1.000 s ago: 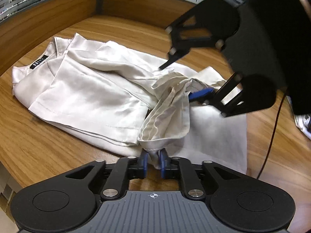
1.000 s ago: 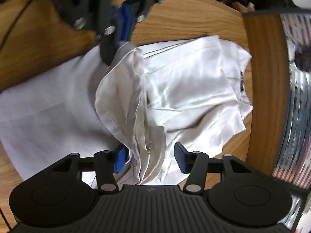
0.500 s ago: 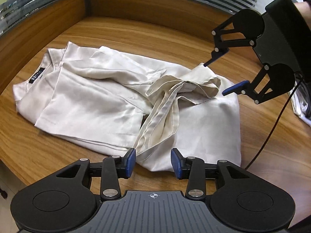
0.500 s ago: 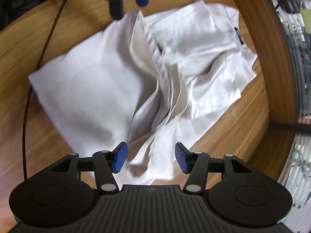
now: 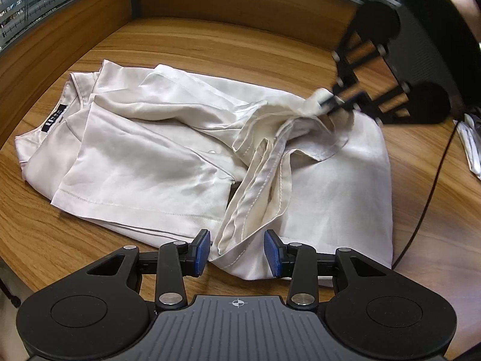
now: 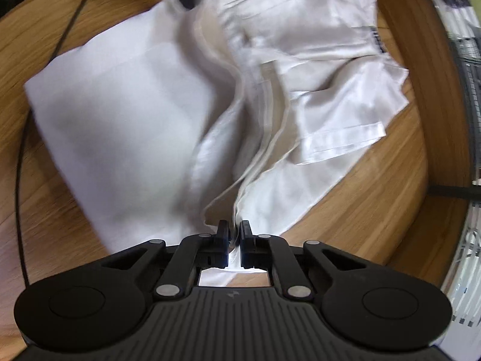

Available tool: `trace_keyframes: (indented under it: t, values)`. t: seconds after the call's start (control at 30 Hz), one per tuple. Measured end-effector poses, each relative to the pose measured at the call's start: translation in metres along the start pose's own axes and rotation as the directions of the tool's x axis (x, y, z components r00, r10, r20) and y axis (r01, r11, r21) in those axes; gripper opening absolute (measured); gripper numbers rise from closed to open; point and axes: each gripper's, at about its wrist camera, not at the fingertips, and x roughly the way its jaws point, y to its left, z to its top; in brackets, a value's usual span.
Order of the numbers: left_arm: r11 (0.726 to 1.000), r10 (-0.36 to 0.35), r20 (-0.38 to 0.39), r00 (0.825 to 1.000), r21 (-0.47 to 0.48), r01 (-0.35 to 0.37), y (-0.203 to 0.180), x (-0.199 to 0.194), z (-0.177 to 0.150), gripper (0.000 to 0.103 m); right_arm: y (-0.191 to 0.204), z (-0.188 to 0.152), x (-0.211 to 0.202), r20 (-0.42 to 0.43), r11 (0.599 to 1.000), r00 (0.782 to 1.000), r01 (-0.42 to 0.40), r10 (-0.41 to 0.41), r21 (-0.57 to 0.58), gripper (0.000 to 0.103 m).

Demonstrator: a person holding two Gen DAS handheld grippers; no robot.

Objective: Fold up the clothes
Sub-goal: 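Open both grippers and release the folded hem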

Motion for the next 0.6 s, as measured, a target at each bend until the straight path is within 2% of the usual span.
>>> trace_keyframes:
  t: [0.17,0.23,0.27,0.4,0.6]
  values:
    - [1.0,0.0,-0.009,1.0,0.001,0.0,0.004,0.0,0.002,0.042,-0.023,0.002,0.008,0.009,0.995,0.995,0.098,-0.098,0.021,0.008]
    - [1.0,0.002,-0.008,1.0,0.0,-0.002,0.006,-0.001,0.003,0.042,-0.032,0.003,0.011,0.012,0.99,0.99,0.137,-0.137,0.029,0.019]
    - [1.0,0.003,-0.006,1.0,0.0,-0.003,0.008,-0.002,0.003,0.042,-0.036,0.003,0.013,0.013,0.987,0.988,0.156,-0.157,0.033,0.02]
    - [1.0,0.003,0.002,1.0,0.008,-0.003,0.01,-0.003,0.005,0.042,-0.051,-0.003,0.01,0.005,0.983,0.987,0.16,-0.161,0.086,0.023]
    - [0.997,-0.033,0.017,0.999,0.068,0.032,0.003,-0.003,0.007,0.042,-0.05,-0.019,-0.004,-0.004,0.985,0.997,0.082,-0.082,0.149,0.026]
